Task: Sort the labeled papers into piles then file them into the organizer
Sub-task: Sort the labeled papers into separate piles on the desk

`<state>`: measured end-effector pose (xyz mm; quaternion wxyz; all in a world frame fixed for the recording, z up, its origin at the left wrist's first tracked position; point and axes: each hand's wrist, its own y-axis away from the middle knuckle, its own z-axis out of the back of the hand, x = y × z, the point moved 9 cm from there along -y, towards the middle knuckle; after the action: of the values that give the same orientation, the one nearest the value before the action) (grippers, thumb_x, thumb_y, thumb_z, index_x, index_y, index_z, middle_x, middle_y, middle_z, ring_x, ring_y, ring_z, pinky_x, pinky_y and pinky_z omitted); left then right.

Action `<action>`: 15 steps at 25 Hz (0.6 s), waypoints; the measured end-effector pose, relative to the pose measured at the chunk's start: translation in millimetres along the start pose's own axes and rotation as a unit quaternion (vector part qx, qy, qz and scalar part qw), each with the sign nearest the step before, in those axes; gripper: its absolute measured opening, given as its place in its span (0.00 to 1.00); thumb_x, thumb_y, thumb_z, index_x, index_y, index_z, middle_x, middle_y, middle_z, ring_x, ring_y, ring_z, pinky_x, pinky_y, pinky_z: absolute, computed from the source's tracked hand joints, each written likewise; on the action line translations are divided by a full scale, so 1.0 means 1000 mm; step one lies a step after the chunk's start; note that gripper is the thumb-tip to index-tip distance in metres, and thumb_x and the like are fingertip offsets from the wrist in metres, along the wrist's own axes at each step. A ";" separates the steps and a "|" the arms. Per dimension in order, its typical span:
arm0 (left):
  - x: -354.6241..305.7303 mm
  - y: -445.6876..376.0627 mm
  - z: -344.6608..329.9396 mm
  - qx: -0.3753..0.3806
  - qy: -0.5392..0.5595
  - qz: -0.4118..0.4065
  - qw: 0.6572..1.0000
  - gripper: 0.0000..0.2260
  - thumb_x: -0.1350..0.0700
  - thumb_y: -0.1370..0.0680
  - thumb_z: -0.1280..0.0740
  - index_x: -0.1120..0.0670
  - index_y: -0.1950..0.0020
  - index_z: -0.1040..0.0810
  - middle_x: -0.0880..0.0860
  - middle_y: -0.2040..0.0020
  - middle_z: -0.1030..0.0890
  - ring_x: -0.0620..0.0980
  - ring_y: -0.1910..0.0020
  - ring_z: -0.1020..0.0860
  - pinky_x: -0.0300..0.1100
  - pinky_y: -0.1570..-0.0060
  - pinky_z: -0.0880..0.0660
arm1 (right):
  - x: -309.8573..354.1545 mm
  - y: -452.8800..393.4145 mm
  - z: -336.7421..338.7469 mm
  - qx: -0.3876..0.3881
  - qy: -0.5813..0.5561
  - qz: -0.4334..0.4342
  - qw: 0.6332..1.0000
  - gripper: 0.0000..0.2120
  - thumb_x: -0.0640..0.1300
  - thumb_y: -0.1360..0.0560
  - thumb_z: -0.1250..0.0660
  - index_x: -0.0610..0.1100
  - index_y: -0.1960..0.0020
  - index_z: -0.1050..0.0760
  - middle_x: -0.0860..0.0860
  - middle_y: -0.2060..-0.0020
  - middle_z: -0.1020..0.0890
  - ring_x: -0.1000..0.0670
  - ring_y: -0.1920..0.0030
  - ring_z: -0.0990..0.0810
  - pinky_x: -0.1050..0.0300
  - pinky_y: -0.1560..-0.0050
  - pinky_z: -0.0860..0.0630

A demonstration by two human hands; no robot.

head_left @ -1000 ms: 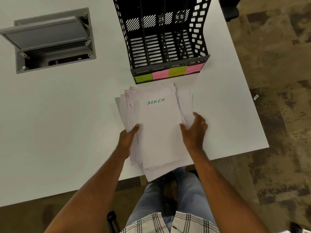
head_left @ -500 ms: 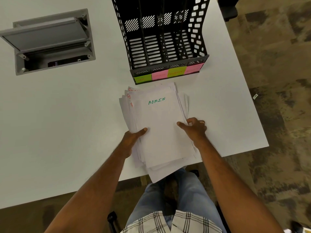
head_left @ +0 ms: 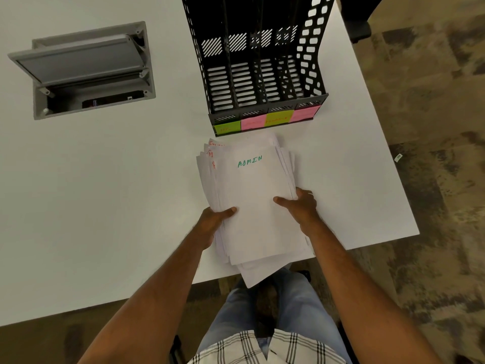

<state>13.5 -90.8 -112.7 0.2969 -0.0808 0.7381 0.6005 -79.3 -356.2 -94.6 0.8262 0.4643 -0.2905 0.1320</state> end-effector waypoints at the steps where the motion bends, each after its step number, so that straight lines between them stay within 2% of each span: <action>1: -0.001 0.002 0.002 -0.001 -0.002 -0.001 1.000 0.21 0.59 0.27 0.23 0.59 0.37 0.22 0.57 0.43 0.16 0.53 0.47 0.17 0.48 0.46 0.22 | 0.004 0.003 0.000 0.010 -0.039 0.018 0.999 0.26 0.52 0.31 0.21 0.47 0.37 0.23 0.56 0.48 0.22 0.47 0.43 0.21 0.55 0.47 0.22; 3: -0.005 0.005 0.005 0.018 -0.003 -0.001 1.000 0.21 0.62 0.26 0.24 0.61 0.34 0.22 0.59 0.39 0.17 0.57 0.43 0.18 0.52 0.39 0.23 | 0.009 0.006 -0.002 0.065 -0.119 0.028 0.990 0.21 0.47 0.31 0.20 0.49 0.40 0.21 0.54 0.49 0.15 0.49 0.45 0.17 0.60 0.50 0.21; 5: -0.013 0.009 0.005 0.053 -0.016 -0.015 0.998 0.20 0.64 0.26 0.26 0.61 0.34 0.22 0.59 0.38 0.17 0.59 0.39 0.19 0.54 0.35 0.25 | 0.019 0.014 -0.001 0.113 -0.154 0.034 0.981 0.25 0.44 0.32 0.19 0.49 0.37 0.21 0.52 0.45 0.15 0.52 0.45 0.16 0.60 0.48 0.20; 8: -0.038 0.019 0.002 0.077 -0.025 -0.059 0.995 0.16 0.64 0.26 0.27 0.57 0.38 0.19 0.55 0.43 0.14 0.55 0.42 0.17 0.48 0.41 0.21 | 0.042 0.024 0.001 0.128 -0.170 0.053 0.976 0.25 0.42 0.33 0.19 0.48 0.38 0.20 0.51 0.45 0.14 0.51 0.44 0.16 0.57 0.44 0.20; 10: -0.058 0.027 -0.001 0.082 -0.009 -0.080 0.993 0.18 0.63 0.26 0.26 0.55 0.37 0.20 0.53 0.42 0.14 0.52 0.43 0.16 0.46 0.44 0.20 | 0.062 0.031 0.009 0.113 -0.212 0.094 0.966 0.24 0.41 0.33 0.19 0.48 0.38 0.20 0.52 0.46 0.14 0.50 0.44 0.16 0.56 0.46 0.19; 13: -0.093 0.036 -0.002 0.077 0.000 -0.115 0.990 0.22 0.63 0.27 0.26 0.57 0.33 0.22 0.55 0.39 0.16 0.54 0.40 0.18 0.48 0.40 0.22 | 0.095 0.035 0.023 0.122 -0.256 0.155 0.946 0.30 0.38 0.32 0.20 0.47 0.33 0.25 0.51 0.42 0.15 0.51 0.42 0.17 0.60 0.47 0.20; 15: -0.116 0.043 -0.004 0.070 -0.007 -0.147 0.987 0.20 0.64 0.26 0.26 0.57 0.35 0.21 0.56 0.40 0.16 0.56 0.40 0.18 0.49 0.39 0.22 | 0.110 0.039 0.025 0.156 -0.242 0.159 0.944 0.28 0.38 0.31 0.21 0.45 0.33 0.24 0.49 0.41 0.16 0.50 0.40 0.17 0.55 0.41 0.21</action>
<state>85.7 -110.8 -14.5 0.3921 -0.1629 0.7562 0.4979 -19.5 -362.3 8.6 0.6166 0.5529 -0.5276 0.1889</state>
